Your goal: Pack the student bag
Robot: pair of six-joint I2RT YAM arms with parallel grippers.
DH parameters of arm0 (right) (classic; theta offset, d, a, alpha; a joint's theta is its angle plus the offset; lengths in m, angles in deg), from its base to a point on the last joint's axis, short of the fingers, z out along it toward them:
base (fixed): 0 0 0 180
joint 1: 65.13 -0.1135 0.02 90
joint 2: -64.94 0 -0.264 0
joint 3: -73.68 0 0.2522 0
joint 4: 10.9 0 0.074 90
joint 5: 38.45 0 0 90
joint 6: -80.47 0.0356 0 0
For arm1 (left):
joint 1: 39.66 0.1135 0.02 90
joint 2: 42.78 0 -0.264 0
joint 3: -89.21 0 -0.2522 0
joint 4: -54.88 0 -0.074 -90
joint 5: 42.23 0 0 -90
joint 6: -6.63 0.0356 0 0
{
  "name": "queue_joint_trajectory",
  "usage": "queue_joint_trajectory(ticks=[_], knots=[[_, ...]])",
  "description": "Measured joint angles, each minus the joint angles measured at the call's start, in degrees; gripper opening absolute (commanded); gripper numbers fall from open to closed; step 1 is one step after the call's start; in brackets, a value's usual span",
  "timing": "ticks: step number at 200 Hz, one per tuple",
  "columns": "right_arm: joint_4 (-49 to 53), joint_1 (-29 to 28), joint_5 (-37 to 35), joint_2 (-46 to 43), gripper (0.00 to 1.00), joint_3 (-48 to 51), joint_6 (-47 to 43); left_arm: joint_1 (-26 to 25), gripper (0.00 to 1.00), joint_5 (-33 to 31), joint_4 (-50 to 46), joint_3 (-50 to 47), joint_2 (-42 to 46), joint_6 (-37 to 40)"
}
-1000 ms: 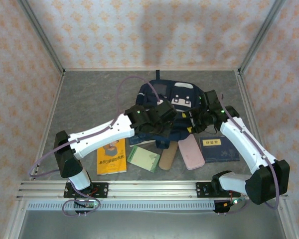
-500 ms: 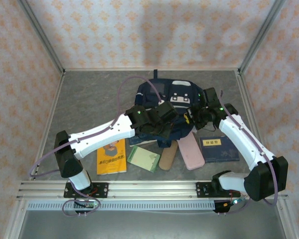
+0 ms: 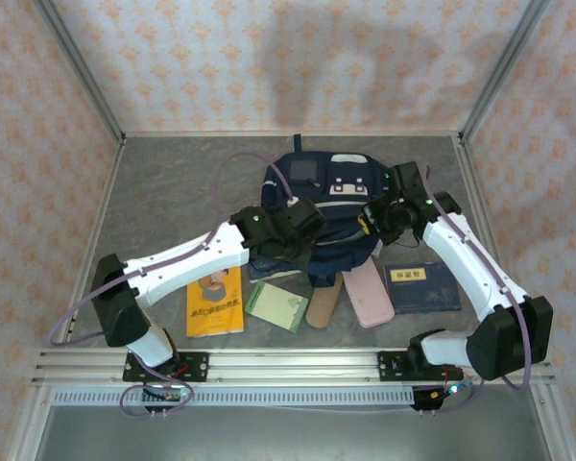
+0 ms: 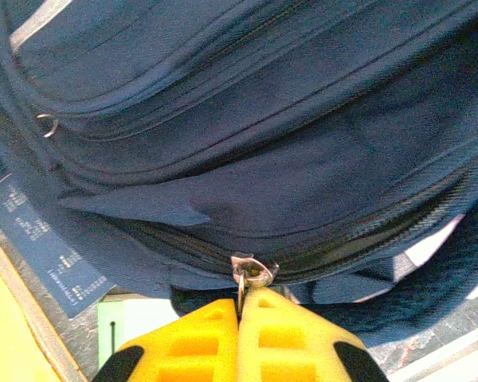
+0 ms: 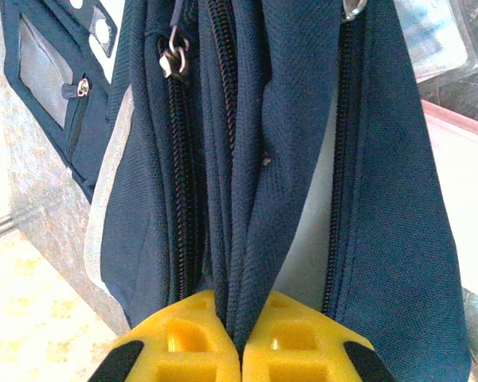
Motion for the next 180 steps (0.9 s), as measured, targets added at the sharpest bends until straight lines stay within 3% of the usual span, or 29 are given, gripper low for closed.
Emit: queue_joint_trajectory(ticks=[60, 88, 95, 116, 133, 151, 180], knots=[[4.4, 1.3, -0.4, 4.5, 0.00, -8.7, -5.8, 7.8, 0.00, 0.7, 4.0, -9.3, 3.7, 1.0], [6.3, 1.8, -0.7, 8.7, 0.00, -13.9, -8.9, 10.1, 0.00, 1.5, 4.5, -8.2, 3.1, 2.4], [6.7, 2.1, -0.9, 9.7, 0.08, -15.2, -9.6, 10.2, 0.00, 1.7, 4.2, -6.6, 2.1, 2.6], [7.0, 3.8, -2.1, 13.2, 0.43, -19.6, -11.0, 10.0, 0.00, 3.3, 3.7, -1.3, -1.9, 2.9], [7.1, 4.6, -3.6, 15.6, 0.57, -22.9, -11.8, 9.3, 0.00, 4.5, 3.6, 3.0, -5.0, 2.6], [8.3, 4.9, -6.1, 17.7, 0.63, -26.8, -11.9, 7.8, 0.00, 5.6, 3.4, 7.5, -8.1, 1.5], [11.8, 5.0, -10.2, 17.5, 0.59, -29.9, -11.4, 4.8, 0.00, 6.9, 3.3, 11.2, -10.1, -0.8]])
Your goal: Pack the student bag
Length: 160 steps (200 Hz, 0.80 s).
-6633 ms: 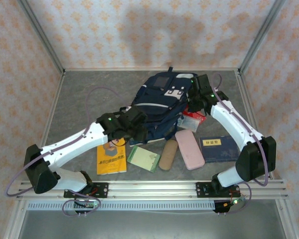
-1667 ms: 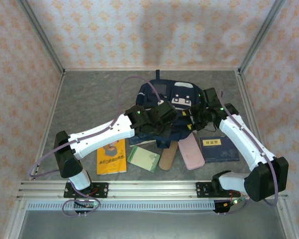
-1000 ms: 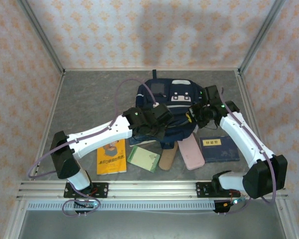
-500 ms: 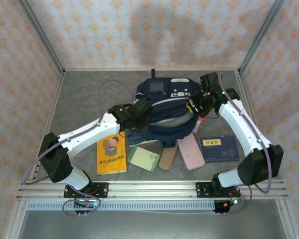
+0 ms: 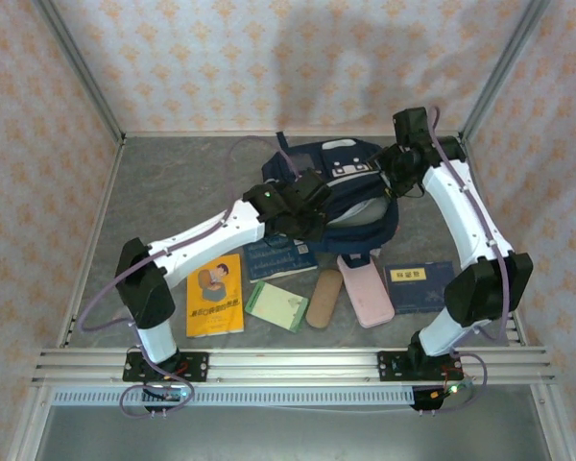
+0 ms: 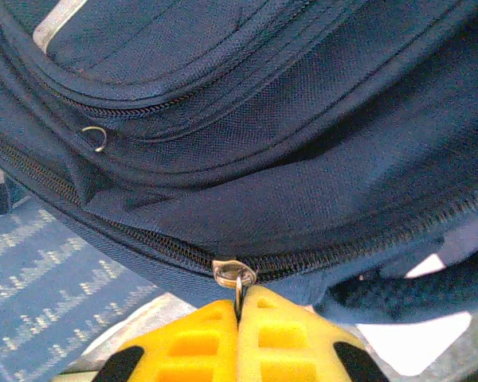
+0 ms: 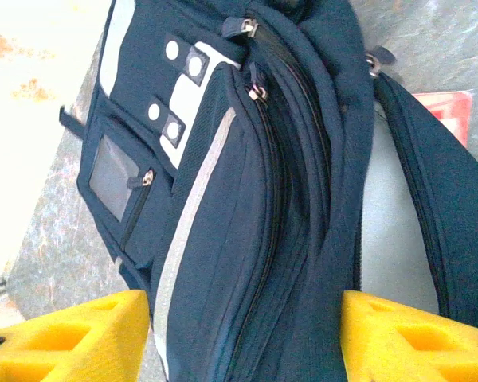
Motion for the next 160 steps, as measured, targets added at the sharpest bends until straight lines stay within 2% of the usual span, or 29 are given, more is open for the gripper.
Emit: queue_joint_trajectory(ticks=[29, 77, 118, 160], knots=[[3.7, 0.0, -1.3, -3.7, 0.56, 2.1, 2.5, -1.1, 0.00, 1.1, 0.0, 0.3, -0.1, -1.5], [5.5, -0.9, 3.0, -15.9, 0.55, 11.3, 7.1, -1.2, 0.00, 2.1, -0.7, 1.4, -1.7, -2.8], [4.9, -4.3, 7.7, -18.9, 0.54, 13.8, 11.6, -1.4, 0.00, 2.3, -1.0, 4.0, -3.2, -2.9], [3.0, -7.2, 11.1, -19.1, 0.44, 18.7, 17.8, -1.8, 0.00, 2.3, -1.2, 4.7, -3.6, -3.0]])
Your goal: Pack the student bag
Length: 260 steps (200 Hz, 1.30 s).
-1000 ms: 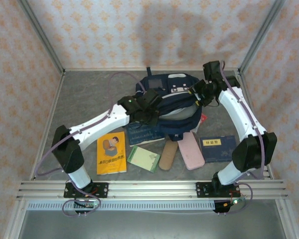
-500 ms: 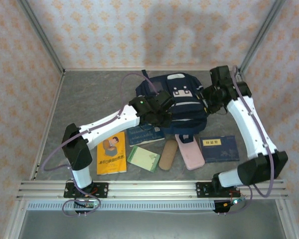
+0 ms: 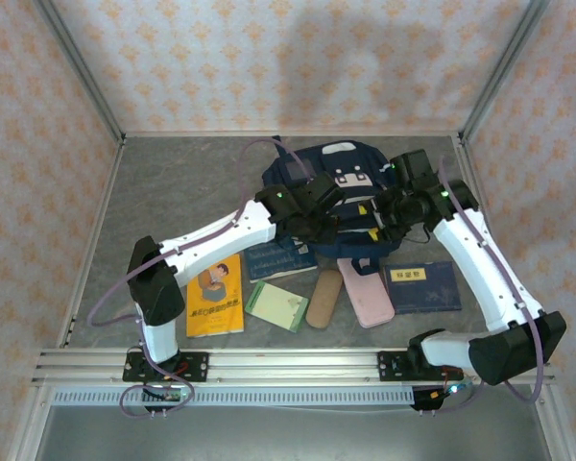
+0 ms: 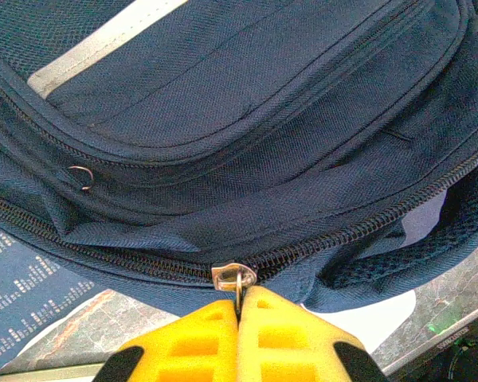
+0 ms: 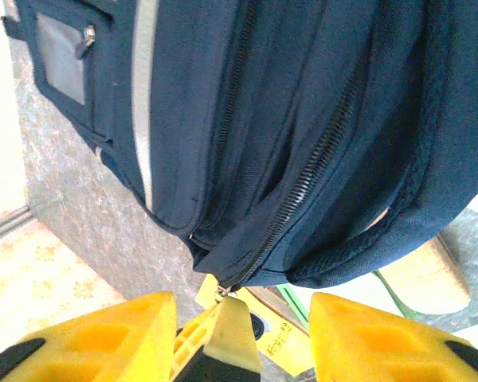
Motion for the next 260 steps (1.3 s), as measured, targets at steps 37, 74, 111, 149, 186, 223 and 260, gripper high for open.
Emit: queue_joint_trajectory(ticks=[37, 74, 111, 149, 186, 223, 260], knots=[[-1.4, -0.2, 1.2, 0.0, 0.42, 3.2, 3.5, 0.0, 0.00, 0.0, 0.0, 0.1, 0.0, 0.0], [-2.9, -0.3, 1.6, 0.5, 0.42, 5.3, 5.0, 0.0, 0.00, 0.0, 0.0, 0.1, 0.0, 0.0], [-5.8, -0.3, 1.3, 4.8, 0.38, 5.3, 5.1, 0.0, 0.00, 0.0, 0.0, 0.1, 0.0, 0.0], [-6.4, -0.5, 0.0, 9.1, 0.00, 4.9, 4.0, 0.0, 0.00, -0.2, 0.0, 0.1, 0.0, 0.4], [-6.4, -0.6, -1.3, 9.0, 0.00, 4.7, 3.4, 0.0, 0.00, -1.0, 0.2, -0.1, 0.0, 0.9], [-5.4, -0.6, -2.2, 8.9, 0.00, 3.6, 2.3, 0.8, 0.00, -2.0, 1.8, -4.7, 1.9, 1.6], [-4.3, -0.6, -3.0, 8.8, 0.00, 1.4, 0.6, 3.8, 0.00, -2.2, 3.7, -9.1, 5.2, 2.2]])
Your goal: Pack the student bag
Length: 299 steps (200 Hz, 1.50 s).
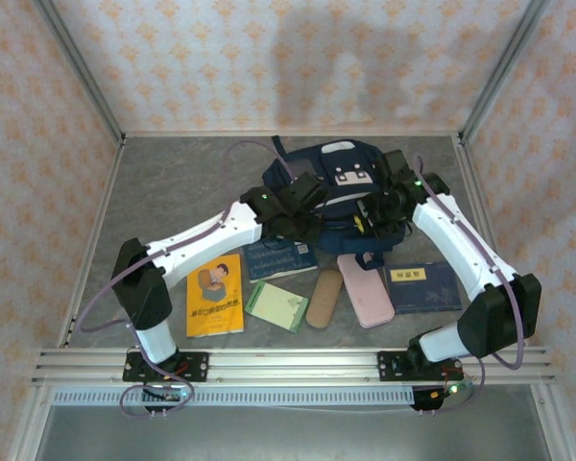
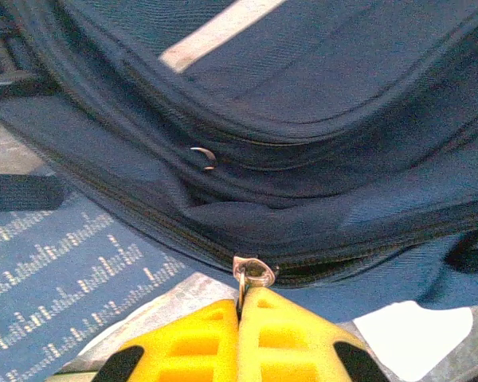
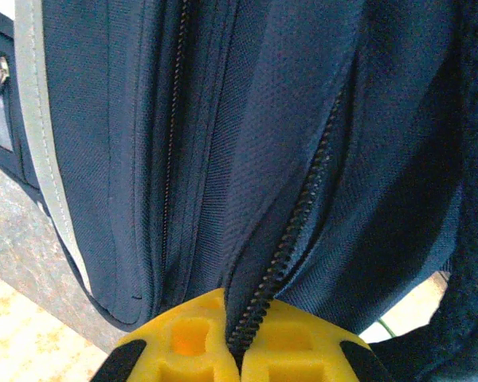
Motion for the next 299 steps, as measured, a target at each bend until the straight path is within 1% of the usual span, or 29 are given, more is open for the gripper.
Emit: queue_joint_trajectory(ticks=[45, 108, 135, 162, 170, 177, 185, 206, 216, 228, 241, 254, 275, 299], knots=[[2.2, 0.2, -1.5, 0.0, 0.00, -4.0, -2.2, 3.2, 0.00, -1.4, 2.2, -4.0, 1.8, 1.5], [2.4, 0.3, -1.2, 0.0, 0.00, -5.4, -5.1, 11.3, 0.00, -1.0, 5.7, -5.8, 1.2, 1.4], [2.3, 0.3, -1.0, 0.2, 0.00, -7.0, -6.9, 15.0, 0.00, 0.4, 7.4, -5.8, -2.3, 1.4], [2.1, 0.4, -1.0, 0.9, 0.00, -9.0, -8.8, 17.8, 0.02, 0.5, 7.3, -2.4, -9.0, 1.4], [2.1, 0.6, -1.0, 1.1, 0.00, -9.4, -9.3, 18.4, 0.05, 0.5, 7.1, -0.7, -11.3, 1.4], [2.0, 0.7, -1.0, 1.4, 0.00, -9.7, -9.7, 18.7, 0.09, 0.7, 7.0, 0.4, -12.7, 1.4], [1.7, 0.7, -1.0, 1.8, 0.00, -9.9, -10.1, 18.9, 0.17, 1.0, 6.9, 1.4, -13.7, 1.4], [1.6, 1.2, -1.3, 2.9, 0.00, -10.9, -11.5, 19.6, 0.40, 1.2, 6.3, 2.5, -14.0, 1.1], [1.5, 1.5, -1.2, 3.5, 0.00, -11.8, -12.0, 20.1, 0.49, 1.4, 6.0, 2.5, -13.1, 1.5], [0.7, 1.6, -1.2, 4.2, 0.00, -12.8, -12.5, 20.7, 0.56, 1.4, 5.7, 2.3, -11.2, 1.0], [-0.8, 1.6, -0.5, 5.4, 0.00, -14.1, -12.7, 21.2, 0.60, 1.1, 4.7, 2.2, -7.7, 0.3], [-2.1, 1.5, 0.3, 6.9, 0.00, -15.4, -12.7, 21.4, 0.61, -0.2, 2.9, 2.2, -2.9, -0.2], [-3.9, 1.0, 1.6, 9.9, 0.00, -18.0, -12.7, 21.4, 0.63, -3.4, -1.0, 2.3, 5.9, -1.5], [-5.2, -1.1, 2.9, 15.0, 0.00, -23.8, -13.3, 21.4, 0.64, -7.1, -4.9, 0.9, 15.6, -3.4]])
